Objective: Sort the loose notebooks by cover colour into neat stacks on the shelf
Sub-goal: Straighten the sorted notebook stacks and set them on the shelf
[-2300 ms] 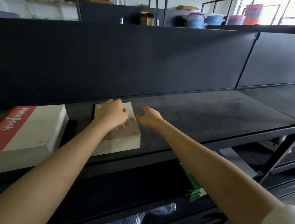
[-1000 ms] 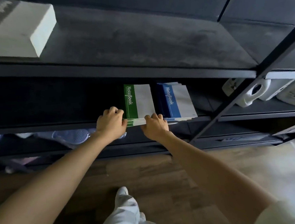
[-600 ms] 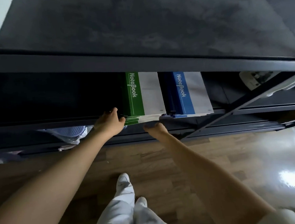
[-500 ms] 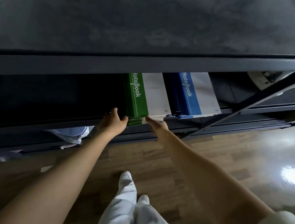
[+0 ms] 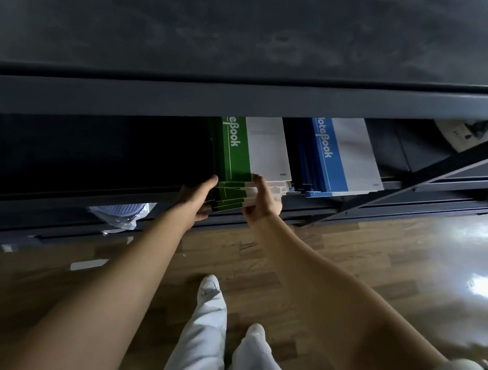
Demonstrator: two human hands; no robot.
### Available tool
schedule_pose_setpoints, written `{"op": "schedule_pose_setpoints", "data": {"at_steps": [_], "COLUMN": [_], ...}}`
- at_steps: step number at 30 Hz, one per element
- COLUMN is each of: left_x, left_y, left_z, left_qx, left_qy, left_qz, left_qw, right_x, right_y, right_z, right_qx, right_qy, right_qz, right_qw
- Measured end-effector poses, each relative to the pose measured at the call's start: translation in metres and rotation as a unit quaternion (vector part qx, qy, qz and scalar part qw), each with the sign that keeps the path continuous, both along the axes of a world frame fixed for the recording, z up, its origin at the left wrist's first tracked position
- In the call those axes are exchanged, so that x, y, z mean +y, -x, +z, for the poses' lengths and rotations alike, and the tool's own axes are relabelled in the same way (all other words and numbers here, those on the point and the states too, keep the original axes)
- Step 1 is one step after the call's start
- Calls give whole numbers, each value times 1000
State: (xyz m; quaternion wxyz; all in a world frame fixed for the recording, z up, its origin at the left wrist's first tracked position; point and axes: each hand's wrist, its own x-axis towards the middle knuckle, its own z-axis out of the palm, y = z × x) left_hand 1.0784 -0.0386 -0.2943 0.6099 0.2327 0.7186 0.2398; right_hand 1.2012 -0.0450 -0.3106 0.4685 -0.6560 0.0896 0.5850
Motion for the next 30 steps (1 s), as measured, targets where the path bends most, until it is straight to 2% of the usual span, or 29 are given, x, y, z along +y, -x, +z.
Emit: {"op": "schedule_pose_setpoints", "data": {"at_steps": [6,10,13,17,21,25,30], "left_x": [-29,-39,-53,-74,-87,-104,-131], "left_y": [0,-5,-8,-17,-26,-21,-1], "left_z": [-5,-6,-10,-9,-6,-5,6], "left_qx": [-35,-36,-30,-38,-26,-19,15], "left_qy": [44,17,4,-25,-55,-85,-134], "left_qz": [8,-12,-39,-23,42,11,-25], "left_qw": [998,999,999,999,997,996,991], "right_x": [-35,-80,-108,-125,-113,-89,-92], "right_y": [-6,-12,-22,-49,-90,-110,-95], "right_z": [-1,-8,-8,-8,-6,-6,-4], "right_qx": [-4,-12,24,57,123,93,19], "right_qy": [26,57,63,26,-19,24,42], "right_qz": [16,65,90,146,130,309,510], "right_qw": [1000,996,994,987,984,946,859]}}
